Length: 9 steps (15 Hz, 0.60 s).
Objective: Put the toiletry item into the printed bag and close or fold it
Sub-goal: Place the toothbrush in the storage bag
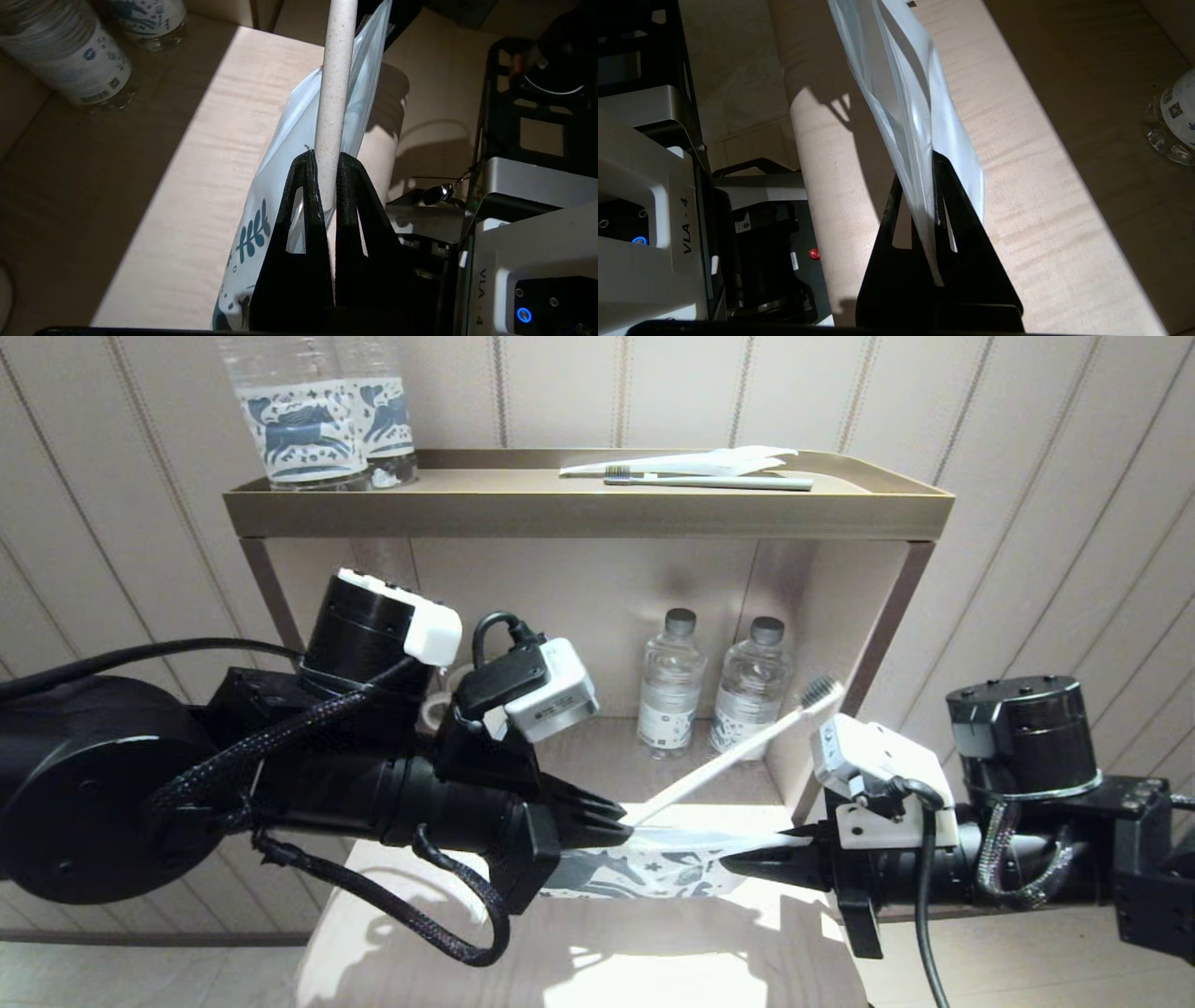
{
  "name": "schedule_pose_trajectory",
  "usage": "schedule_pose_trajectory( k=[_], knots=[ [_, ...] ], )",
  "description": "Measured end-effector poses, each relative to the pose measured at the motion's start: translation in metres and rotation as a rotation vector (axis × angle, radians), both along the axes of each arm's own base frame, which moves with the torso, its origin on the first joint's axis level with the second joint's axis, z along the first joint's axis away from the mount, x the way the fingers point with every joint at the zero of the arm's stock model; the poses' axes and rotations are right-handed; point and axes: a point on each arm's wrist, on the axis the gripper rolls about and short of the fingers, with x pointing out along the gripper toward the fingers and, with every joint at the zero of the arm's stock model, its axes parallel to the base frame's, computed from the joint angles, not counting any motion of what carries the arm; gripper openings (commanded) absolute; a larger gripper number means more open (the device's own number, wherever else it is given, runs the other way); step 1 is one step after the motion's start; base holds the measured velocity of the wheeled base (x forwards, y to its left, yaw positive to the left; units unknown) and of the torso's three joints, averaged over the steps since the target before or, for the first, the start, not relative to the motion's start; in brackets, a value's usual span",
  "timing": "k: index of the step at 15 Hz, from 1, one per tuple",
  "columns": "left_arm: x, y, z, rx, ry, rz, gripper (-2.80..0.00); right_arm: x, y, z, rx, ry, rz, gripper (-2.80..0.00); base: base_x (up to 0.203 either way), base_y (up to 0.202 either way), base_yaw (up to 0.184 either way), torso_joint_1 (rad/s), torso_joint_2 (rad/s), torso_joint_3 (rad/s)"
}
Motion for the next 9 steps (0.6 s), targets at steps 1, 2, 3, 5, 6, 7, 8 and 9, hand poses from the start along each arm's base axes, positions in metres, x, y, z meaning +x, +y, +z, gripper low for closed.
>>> schedule_pose_trajectory(
  k=[1,2,3,5,6,7,8,9],
  knots=[
    [-0.002,0.004,0.004,0.011,-0.002,0.016,-2.80,0.000,0.000,0.000,-0.001,0.001,0.000,-2.80,0.000,0.000,0.000,0.000,0.00,0.000],
    [-0.002,0.009,0.010,0.011,-0.006,0.028,-2.80,0.000,0.000,-0.001,-0.001,0.002,0.000,-2.80,0.000,0.000,0.000,0.000,0.00,0.000],
    [-0.002,0.015,0.015,0.007,-0.014,0.044,-2.80,0.000,0.000,-0.001,-0.002,0.004,0.000,-2.80,0.000,0.000,0.000,0.000,0.00,0.000],
    [-0.001,0.027,0.026,-0.013,-0.040,0.081,-2.80,0.000,0.000,-0.001,-0.002,0.005,0.000,-2.80,0.000,0.000,0.000,0.000,0.00,0.000],
    [-0.001,0.033,0.032,-0.020,-0.052,0.101,-2.80,0.000,0.000,-0.002,-0.002,0.006,0.001,-2.80,0.000,0.000,0.000,0.000,0.00,0.000],
    [-0.003,0.038,0.036,-0.013,-0.055,0.119,-2.80,0.000,0.000,-0.002,-0.003,0.007,0.001,-2.80,0.000,0.000,0.000,0.000,0.00,0.000],
    [-0.004,0.042,0.039,0.006,-0.054,0.132,-2.80,0.000,0.000,-0.002,-0.004,0.009,0.002,-2.80,0.000,0.000,0.000,0.000,0.00,0.000],
    [-0.007,0.046,0.042,0.042,-0.056,0.140,-2.80,0.000,0.000,-0.003,-0.005,0.010,0.002,-2.80,0.000,0.000,0.000,0.000,0.00,0.000]
  ],
)
